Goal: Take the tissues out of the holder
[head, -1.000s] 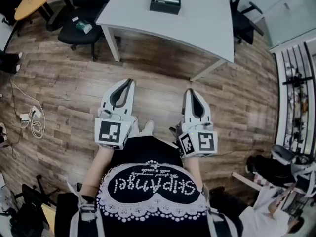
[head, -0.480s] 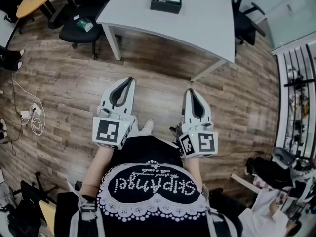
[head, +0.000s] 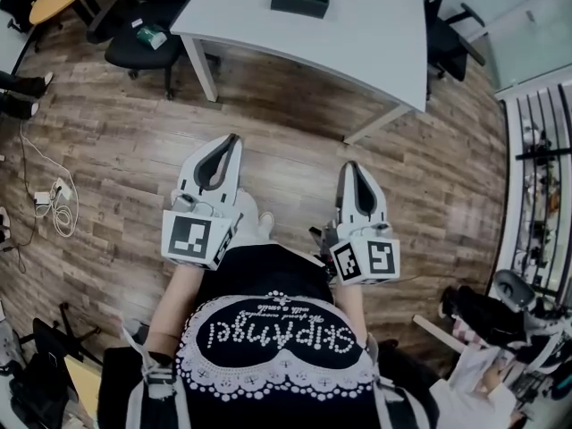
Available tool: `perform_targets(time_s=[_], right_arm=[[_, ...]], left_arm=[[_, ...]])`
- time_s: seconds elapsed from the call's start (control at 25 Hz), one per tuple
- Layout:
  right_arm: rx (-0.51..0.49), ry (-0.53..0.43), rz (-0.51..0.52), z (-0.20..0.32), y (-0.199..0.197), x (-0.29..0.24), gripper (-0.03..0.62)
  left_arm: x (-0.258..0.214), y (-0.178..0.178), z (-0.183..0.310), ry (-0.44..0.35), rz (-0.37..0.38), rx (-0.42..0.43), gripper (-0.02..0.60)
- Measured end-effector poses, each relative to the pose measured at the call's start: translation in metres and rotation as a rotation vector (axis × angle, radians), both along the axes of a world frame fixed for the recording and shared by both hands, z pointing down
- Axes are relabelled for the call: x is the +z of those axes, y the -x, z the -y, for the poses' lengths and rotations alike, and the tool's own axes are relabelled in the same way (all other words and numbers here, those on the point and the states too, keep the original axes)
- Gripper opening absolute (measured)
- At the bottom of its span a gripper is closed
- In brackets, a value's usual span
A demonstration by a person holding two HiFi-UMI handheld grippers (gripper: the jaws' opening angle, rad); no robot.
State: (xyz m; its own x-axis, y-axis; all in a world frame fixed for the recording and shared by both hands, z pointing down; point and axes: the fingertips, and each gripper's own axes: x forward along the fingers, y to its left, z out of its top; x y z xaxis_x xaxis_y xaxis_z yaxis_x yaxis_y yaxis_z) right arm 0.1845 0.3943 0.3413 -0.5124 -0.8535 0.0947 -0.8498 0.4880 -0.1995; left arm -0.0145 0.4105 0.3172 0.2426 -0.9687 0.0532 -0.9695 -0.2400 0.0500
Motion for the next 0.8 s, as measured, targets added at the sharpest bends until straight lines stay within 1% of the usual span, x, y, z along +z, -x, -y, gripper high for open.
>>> perform_targets(time_s=[0.16,0.28,0.48,0.68,0.8], right_arm=[[0.006,0.019,-0.011,0.019,0.005,0.009,0.032],[0.007,0.032,-0.011,0.044,0.014,0.013,0.032],[0.029,0.037,-0.013,0.098,0.038,0.014,0.032],[0.056,0.008,-0.014,0.151,0.066,0.006,0.032],[0.074,0.001,-0.013,0.175,0.078,0.003,0.032]], left_arm=[[0.006,0.003,0.019,0.001,-0.013,0.014,0.029],[0.009,0.012,0.045,0.018,-0.012,0.015,0.029],[0.009,0.036,0.099,0.010,-0.029,0.047,0.029],[0.003,0.063,0.153,-0.016,-0.030,0.088,0.029],[0.001,0.077,0.179,-0.020,-0.030,0.110,0.029]])
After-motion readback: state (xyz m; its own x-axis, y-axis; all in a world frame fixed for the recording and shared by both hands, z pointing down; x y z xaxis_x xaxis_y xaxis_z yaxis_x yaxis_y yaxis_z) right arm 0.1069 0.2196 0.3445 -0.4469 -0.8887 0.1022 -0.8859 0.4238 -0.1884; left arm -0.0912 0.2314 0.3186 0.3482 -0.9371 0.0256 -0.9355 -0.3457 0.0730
